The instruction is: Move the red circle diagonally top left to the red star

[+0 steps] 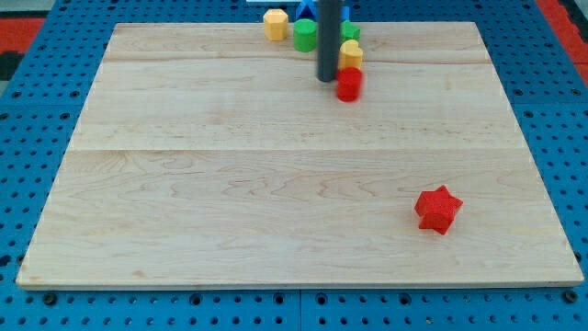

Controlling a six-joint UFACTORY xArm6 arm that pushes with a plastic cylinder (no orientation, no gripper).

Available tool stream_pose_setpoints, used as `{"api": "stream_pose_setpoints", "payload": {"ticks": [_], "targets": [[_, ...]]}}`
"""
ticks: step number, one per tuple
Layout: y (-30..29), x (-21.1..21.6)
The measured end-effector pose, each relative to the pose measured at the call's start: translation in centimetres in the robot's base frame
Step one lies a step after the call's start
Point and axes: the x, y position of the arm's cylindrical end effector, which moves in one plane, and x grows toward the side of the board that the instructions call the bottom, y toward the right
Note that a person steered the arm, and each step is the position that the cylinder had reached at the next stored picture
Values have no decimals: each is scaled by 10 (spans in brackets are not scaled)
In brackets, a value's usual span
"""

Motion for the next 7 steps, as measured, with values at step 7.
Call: {"api": "stream_pose_setpoints", "payload": {"ticks": [7], "targets": [[131,29]]}}
